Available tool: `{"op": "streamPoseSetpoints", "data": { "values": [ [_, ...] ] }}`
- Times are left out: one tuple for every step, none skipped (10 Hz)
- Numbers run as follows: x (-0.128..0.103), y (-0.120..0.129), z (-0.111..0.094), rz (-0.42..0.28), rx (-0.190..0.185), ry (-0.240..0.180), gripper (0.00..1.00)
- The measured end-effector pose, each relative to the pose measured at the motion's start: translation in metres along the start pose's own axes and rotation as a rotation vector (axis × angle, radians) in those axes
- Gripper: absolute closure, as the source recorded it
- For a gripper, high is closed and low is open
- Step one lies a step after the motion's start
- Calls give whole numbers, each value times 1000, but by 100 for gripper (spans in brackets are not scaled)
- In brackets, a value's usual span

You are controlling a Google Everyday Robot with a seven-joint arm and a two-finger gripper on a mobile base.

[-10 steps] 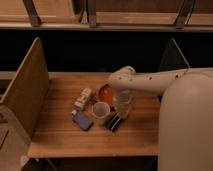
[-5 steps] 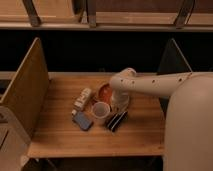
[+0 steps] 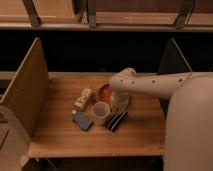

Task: Push the eraser across the table

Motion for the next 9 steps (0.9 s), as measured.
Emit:
{"op": "streamPoseSetpoints", "data": {
  "values": [
    [-2,1,-1,1,0,-7,100],
    [-3,1,6,19,-19,1,100],
    [-3,-1,16,50,-51,16,100],
    [-3,-3,23,69,-72,28,100],
    [-2,-6,31,87,-102,38,100],
    [-2,-10,37,100,-123,47,100],
    [-2,-16,43,108,-145,54,100],
    [-2,-15,46,99,-154,57,100],
    [-1,-14,50,84,-164,63,100]
  ]
}}
